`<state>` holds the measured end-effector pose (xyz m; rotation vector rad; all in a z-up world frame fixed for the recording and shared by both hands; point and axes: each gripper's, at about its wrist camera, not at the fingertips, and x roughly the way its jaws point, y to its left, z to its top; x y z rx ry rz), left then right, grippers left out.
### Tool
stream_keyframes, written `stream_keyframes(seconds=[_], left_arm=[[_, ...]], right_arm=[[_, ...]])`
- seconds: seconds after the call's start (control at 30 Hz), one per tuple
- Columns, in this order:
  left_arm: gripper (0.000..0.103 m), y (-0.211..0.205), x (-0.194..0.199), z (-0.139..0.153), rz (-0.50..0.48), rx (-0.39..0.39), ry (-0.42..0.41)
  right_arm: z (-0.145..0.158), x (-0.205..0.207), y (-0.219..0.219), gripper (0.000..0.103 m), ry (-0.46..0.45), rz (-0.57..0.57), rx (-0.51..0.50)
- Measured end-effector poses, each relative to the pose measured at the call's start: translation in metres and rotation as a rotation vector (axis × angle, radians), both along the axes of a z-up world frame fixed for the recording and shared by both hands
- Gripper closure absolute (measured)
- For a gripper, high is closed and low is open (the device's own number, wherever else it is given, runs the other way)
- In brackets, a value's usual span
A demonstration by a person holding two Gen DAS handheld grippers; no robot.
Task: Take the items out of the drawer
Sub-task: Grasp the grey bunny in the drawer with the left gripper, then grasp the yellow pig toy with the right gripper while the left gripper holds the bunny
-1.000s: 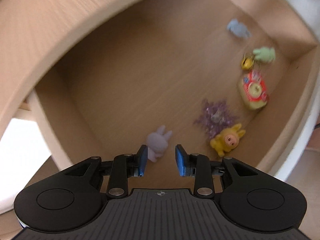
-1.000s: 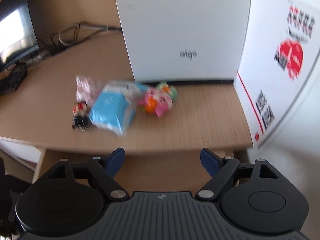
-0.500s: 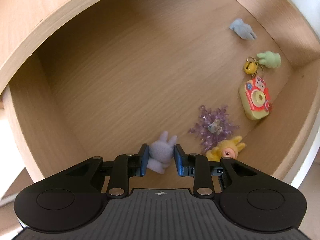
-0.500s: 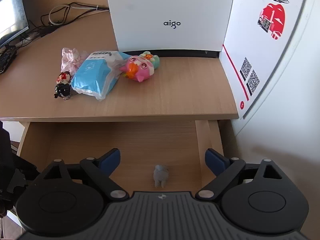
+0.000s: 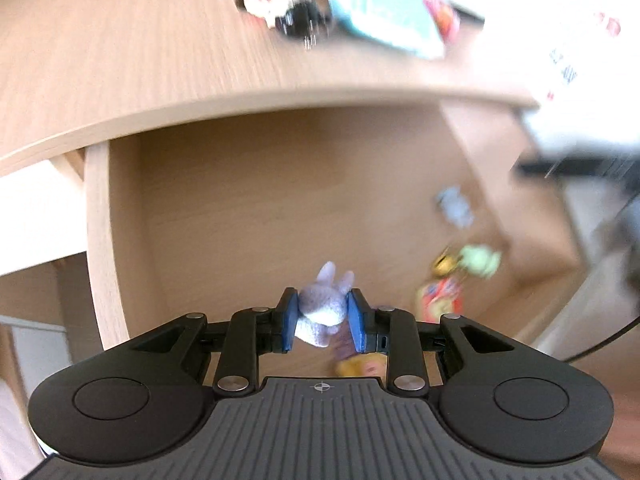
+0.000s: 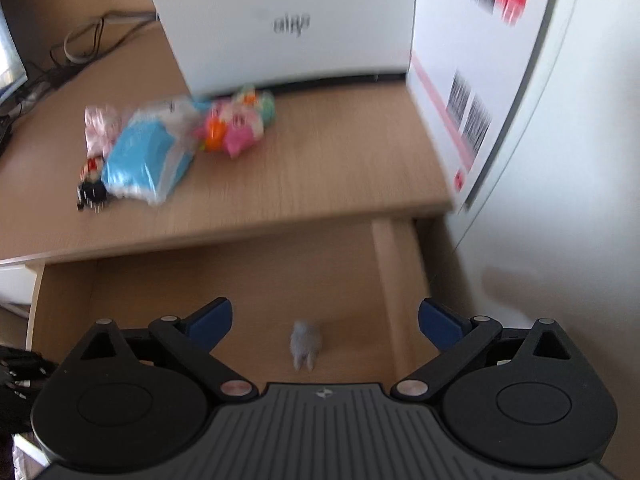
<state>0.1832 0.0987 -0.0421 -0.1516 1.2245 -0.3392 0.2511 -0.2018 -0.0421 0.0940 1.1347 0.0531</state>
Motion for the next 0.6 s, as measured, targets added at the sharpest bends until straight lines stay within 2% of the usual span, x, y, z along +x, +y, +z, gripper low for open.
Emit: stream_keyframes(seconds=[0.1,0.2,0.27,0.47,0.6], left_arm=[[0.073,0.006,-0.005,0.010,0.050,-0.047,-0.011],[0.073,0.010,-0.014,0.015,0.076,-0.056,-0.022],[0.073,0.003,-0.012,0.014,0.095,-0.059,-0.031],[0.073,0.026,-0.019,0.019,0.182,-0.067,-0.045],[0.073,0.042,-0.020,0.018,0.230,-0.047,-0.055]], right_arm=[[-0.021,0.001,0.014,0.003,0.075,0.044,-0.027],[-0.040,0.006,0.030,0.003,0.133,0.095,-0.027],[-0.047,0.008,0.038,0.004,0.171,0.114,-0.007],[-0.052,0.002,0.068,0.009,0.233,0.190,0.058],[-0.059,-0.005,0.092,0.014,0.334,0.244,0.143]])
